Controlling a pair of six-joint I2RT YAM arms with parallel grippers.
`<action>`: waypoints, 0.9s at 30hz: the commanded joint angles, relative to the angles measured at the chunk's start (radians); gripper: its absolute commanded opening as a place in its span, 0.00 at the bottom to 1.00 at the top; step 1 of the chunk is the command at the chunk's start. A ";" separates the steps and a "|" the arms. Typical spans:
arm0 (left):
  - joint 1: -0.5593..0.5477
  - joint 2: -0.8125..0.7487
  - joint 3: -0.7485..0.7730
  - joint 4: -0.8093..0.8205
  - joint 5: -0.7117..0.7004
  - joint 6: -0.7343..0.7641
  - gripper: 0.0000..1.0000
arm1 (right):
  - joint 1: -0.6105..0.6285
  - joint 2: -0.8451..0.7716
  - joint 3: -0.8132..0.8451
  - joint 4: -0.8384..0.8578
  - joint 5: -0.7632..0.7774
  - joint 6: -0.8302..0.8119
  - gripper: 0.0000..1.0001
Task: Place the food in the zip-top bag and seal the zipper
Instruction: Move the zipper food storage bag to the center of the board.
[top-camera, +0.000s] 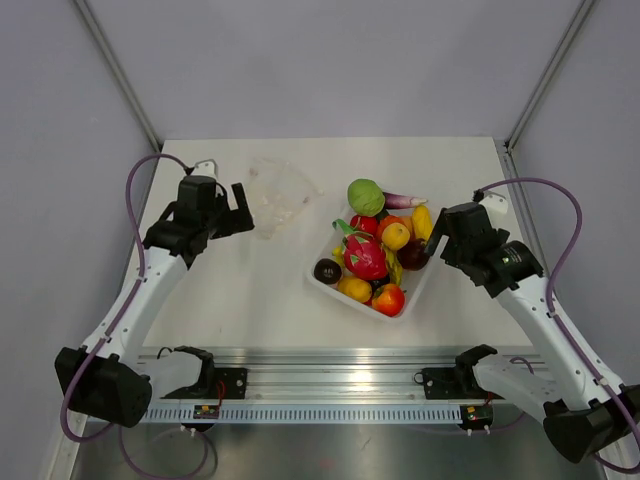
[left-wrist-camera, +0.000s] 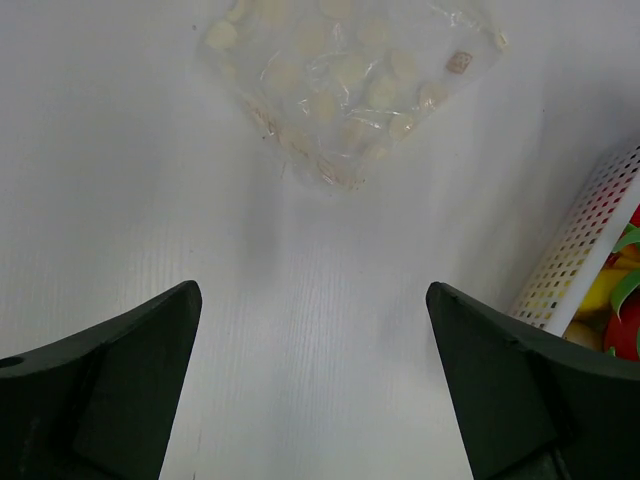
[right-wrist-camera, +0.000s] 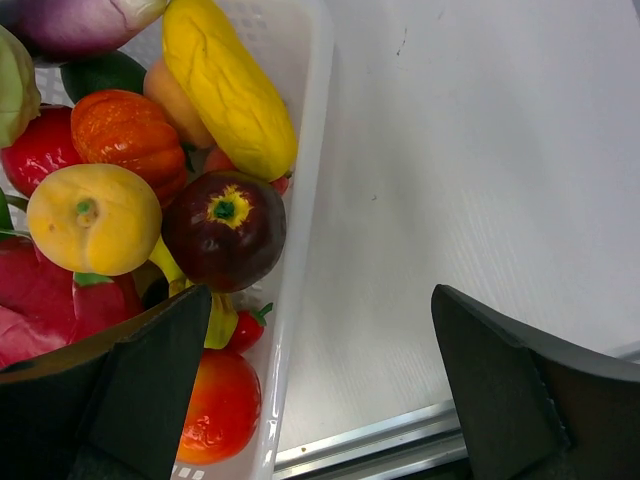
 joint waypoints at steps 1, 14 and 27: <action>-0.015 0.021 0.054 -0.003 -0.028 0.011 0.99 | 0.006 0.024 0.004 0.011 0.047 0.027 0.99; -0.109 0.256 0.259 -0.123 -0.239 -0.052 0.99 | 0.008 0.016 -0.026 0.082 -0.029 -0.016 1.00; -0.172 0.854 0.814 -0.170 -0.253 -0.051 0.92 | 0.008 -0.042 -0.030 0.051 -0.065 0.019 0.99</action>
